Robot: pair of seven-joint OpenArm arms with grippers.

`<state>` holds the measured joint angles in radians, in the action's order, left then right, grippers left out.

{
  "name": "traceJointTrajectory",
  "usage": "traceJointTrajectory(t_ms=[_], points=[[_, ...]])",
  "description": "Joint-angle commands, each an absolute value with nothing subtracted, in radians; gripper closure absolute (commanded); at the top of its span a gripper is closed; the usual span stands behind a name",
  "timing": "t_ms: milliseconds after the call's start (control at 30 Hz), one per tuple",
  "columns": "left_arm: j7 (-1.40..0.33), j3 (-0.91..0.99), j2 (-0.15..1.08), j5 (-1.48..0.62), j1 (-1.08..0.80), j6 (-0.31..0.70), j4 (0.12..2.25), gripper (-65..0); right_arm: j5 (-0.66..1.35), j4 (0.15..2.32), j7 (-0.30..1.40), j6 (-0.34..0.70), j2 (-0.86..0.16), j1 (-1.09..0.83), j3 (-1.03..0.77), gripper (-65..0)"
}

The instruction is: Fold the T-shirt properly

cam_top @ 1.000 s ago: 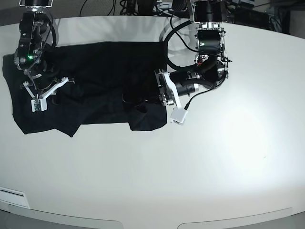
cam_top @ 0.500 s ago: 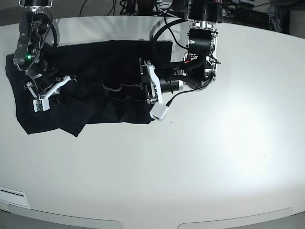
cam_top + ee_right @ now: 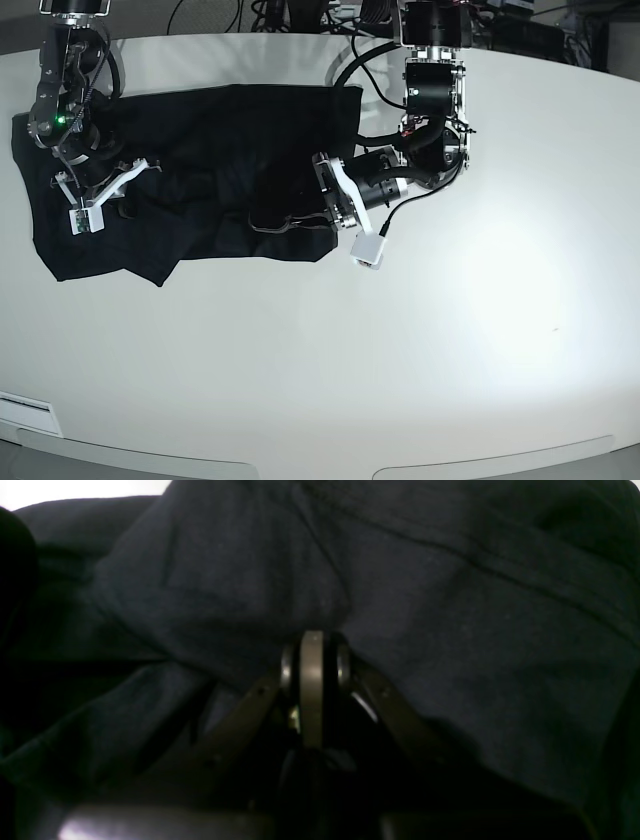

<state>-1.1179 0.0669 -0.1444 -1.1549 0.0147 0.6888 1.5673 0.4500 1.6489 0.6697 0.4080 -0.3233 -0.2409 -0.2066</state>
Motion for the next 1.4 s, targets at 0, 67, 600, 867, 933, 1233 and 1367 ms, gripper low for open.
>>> traceJointTrajectory(t_ms=[0,67,600,867,933,1233,1367], points=[[-1.098,0.075,-0.152,-1.124,0.031,0.698,1.584,0.0,0.446,1.649,0.731,0.419,-0.327,-0.249,-0.203,-6.4],[-1.098,0.098,-0.152,-0.968,0.03,0.698,1.584,0.0,0.445,1.649,0.731,0.419,-0.327,-0.25,-0.203,-6.4],[-1.127,0.097,-0.122,-1.198,-0.025,0.698,1.71,0.0,0.449,1.649,0.746,0.42,-0.328,-0.235,-0.203,-6.4],[-1.085,0.042,-0.144,-0.957,-0.025,0.698,1.712,0.0,0.459,1.65,0.78,0.442,-0.33,-0.229,-0.203,-6.4],[-1.018,0.003,-0.144,-0.813,-0.025,0.691,1.682,0.0,0.476,1.658,0.781,0.45,-0.33,-0.223,-0.203,-6.4],[-0.897,-0.069,-0.105,-0.572,-0.025,0.635,1.54,0.0,0.534,1.909,0.802,0.42,-0.336,-0.205,-0.221,-26.9],[-0.898,-0.069,-0.053,-0.572,-0.025,0.627,1.539,0.0,0.458,2.048,0.806,0.334,-0.392,-0.175,-0.288,-31.8]])
